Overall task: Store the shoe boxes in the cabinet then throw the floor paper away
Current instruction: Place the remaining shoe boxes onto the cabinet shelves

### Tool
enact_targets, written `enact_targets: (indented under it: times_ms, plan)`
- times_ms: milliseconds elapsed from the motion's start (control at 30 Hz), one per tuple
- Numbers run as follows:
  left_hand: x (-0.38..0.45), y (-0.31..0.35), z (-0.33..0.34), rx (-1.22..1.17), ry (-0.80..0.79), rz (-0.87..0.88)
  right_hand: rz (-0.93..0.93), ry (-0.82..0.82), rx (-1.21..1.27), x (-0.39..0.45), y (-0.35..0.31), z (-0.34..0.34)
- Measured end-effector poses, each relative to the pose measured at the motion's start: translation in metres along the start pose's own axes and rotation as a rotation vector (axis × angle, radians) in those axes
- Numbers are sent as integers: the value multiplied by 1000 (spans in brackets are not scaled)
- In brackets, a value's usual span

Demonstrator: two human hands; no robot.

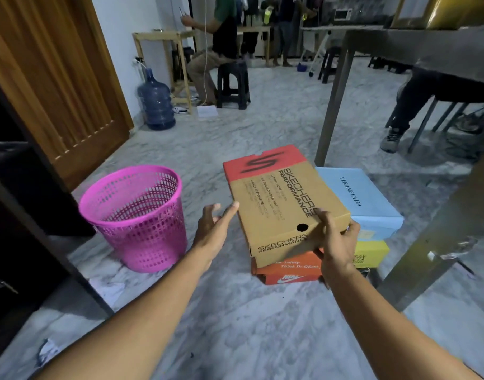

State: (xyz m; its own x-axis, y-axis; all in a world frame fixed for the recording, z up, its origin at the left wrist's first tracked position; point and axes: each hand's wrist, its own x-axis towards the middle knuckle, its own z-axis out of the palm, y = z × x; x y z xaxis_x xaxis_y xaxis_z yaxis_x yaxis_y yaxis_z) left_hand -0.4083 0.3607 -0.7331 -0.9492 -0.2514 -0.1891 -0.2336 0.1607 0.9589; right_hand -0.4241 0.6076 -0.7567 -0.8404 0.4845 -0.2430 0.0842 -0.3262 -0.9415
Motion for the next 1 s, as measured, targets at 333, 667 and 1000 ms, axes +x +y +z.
enact_targets:
  times_ms: [333, 667, 1000]
  plan:
    - [-47, 52, -166, -44, 132, 27, -98, -447, 86, -95, -13, -14]
    - [-173, 40, -269, -105, 4, 164, -82, -843, -20, -203, -52, 48]
    - [-269, 15, -417, -202, 430, 340, -18, -1226, -130, -291, -23, 158]
